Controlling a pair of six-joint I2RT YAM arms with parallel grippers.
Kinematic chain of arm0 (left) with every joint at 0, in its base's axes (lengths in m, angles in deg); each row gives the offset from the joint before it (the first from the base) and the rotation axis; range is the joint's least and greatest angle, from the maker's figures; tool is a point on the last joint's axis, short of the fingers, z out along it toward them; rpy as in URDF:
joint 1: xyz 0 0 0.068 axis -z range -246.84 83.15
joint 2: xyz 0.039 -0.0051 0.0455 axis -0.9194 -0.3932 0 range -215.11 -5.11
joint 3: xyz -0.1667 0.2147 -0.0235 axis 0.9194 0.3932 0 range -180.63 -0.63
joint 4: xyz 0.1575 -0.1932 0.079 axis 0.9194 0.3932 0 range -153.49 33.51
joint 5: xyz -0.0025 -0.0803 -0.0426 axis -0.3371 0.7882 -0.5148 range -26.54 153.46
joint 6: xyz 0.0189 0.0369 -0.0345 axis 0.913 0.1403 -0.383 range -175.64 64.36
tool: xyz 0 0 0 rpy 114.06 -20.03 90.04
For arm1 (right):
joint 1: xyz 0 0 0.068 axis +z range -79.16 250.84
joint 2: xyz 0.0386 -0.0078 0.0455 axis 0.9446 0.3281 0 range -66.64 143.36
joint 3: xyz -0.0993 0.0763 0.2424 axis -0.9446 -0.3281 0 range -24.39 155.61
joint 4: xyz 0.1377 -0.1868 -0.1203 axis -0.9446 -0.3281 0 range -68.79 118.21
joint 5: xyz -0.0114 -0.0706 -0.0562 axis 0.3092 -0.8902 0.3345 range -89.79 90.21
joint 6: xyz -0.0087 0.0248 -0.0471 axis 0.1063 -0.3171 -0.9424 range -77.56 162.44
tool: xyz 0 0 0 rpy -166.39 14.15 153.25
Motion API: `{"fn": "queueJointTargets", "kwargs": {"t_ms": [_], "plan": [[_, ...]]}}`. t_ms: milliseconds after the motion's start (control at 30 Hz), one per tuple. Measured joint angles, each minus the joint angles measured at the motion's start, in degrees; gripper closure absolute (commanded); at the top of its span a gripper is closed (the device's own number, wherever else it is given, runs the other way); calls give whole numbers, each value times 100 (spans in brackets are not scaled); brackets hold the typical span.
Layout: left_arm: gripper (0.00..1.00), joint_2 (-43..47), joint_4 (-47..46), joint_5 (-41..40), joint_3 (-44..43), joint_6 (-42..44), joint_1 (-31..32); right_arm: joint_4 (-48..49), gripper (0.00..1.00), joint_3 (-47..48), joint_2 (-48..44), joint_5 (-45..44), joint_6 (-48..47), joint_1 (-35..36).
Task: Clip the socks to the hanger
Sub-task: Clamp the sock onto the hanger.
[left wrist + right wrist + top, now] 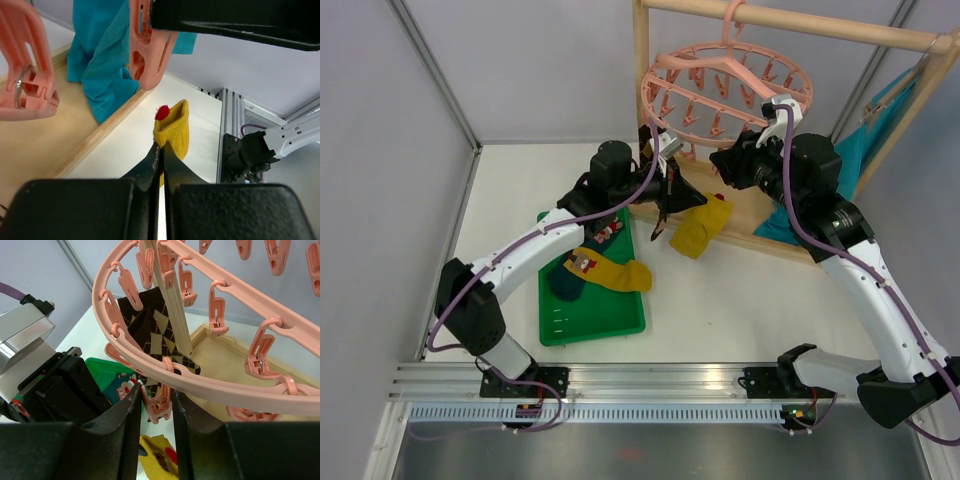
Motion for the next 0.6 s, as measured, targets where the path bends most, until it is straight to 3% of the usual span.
{"fn": "queueJointTargets", "kwargs": {"t_ms": [300,600], "plan": [[98,-181,-953,221,101,289,0,0,100,2,0,109,-44,0],[98,-306,-1335,247,114,369,-11,0,100,2,-2,144,-107,0]]}}
